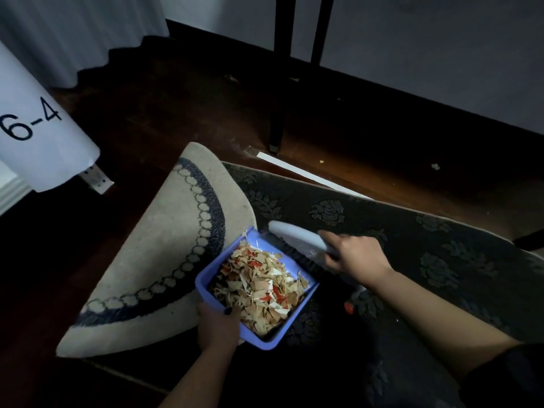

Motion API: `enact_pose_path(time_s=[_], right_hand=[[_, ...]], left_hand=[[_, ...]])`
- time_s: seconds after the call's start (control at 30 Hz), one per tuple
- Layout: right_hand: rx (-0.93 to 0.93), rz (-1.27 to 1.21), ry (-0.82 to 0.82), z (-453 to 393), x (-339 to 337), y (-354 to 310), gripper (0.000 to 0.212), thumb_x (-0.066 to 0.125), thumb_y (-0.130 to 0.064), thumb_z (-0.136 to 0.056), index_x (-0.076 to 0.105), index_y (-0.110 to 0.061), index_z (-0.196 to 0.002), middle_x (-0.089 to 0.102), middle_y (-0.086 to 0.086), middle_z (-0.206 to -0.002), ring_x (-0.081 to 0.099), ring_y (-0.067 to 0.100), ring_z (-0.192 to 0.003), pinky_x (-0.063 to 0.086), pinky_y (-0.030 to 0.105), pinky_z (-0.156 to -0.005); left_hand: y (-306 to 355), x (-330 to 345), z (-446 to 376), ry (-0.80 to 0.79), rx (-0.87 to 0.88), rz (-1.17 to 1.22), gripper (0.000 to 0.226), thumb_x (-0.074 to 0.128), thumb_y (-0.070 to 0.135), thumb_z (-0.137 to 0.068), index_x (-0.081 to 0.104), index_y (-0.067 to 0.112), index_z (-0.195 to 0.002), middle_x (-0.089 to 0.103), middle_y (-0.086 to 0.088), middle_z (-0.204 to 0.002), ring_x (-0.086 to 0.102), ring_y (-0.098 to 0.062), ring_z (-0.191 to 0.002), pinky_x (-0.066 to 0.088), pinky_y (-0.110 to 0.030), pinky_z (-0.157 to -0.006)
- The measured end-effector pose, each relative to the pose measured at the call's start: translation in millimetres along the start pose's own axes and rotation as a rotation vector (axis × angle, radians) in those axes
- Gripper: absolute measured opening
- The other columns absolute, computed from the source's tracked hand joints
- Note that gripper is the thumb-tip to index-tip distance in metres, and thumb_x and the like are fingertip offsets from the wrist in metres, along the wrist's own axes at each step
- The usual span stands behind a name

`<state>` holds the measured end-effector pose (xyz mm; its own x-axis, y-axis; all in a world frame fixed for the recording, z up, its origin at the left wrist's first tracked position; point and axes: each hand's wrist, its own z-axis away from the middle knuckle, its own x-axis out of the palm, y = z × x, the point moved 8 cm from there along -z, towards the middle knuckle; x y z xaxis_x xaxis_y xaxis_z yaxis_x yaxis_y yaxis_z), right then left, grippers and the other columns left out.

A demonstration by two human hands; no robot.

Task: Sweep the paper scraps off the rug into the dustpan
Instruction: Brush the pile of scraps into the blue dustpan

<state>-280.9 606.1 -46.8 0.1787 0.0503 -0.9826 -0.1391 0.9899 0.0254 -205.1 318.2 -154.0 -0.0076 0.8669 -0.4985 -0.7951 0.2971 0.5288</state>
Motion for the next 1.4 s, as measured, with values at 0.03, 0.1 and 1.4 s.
enact_pose_path(time_s=[0.03,0.1,1.4], right_hand=[[-0.004,0.004,0.027,2.9,-5.9,1.6,0.054,0.041,-0.05,-0.092,0.034,-0.032,-0.142,0.065,-0.001,-0.115,0.067,0.026,-0.089,0.049,0.032,-0.066],[0.005,0.009,0.065,6.7,-16.3,5.9,0.053,0.039,-0.051,-0.093,0.034,-0.031,-0.141,0.065,-0.002,-0.115,0.067,0.023,-0.086,0.049,0.03,-0.062],[-0.02,0.09,-0.168,-7.1,6.2,-5.8,0.043,0.043,-0.033,-0.097,0.034,-0.032,-0.139,0.062,0.003,-0.111,0.063,0.028,-0.094,0.047,0.034,-0.069]], left_hand=[[-3.2,0.9,3.7,0.0,-0.014,0.004,0.073,0.069,0.024,-0.086,0.026,0.0,-0.141,0.049,-0.023,-0.134,0.056,-0.039,-0.115,0.049,-0.043,-0.093],[-12.2,6.0,14.6,-0.008,-0.069,0.019,0.073,0.068,0.025,-0.087,0.025,0.0,-0.141,0.049,-0.023,-0.133,0.056,-0.038,-0.114,0.049,-0.038,-0.091],[-56.9,54.9,71.1,0.022,-0.253,0.2,0.064,0.071,0.017,-0.084,0.034,-0.01,-0.13,0.049,-0.031,-0.128,0.055,-0.042,-0.114,0.048,-0.044,-0.092]])
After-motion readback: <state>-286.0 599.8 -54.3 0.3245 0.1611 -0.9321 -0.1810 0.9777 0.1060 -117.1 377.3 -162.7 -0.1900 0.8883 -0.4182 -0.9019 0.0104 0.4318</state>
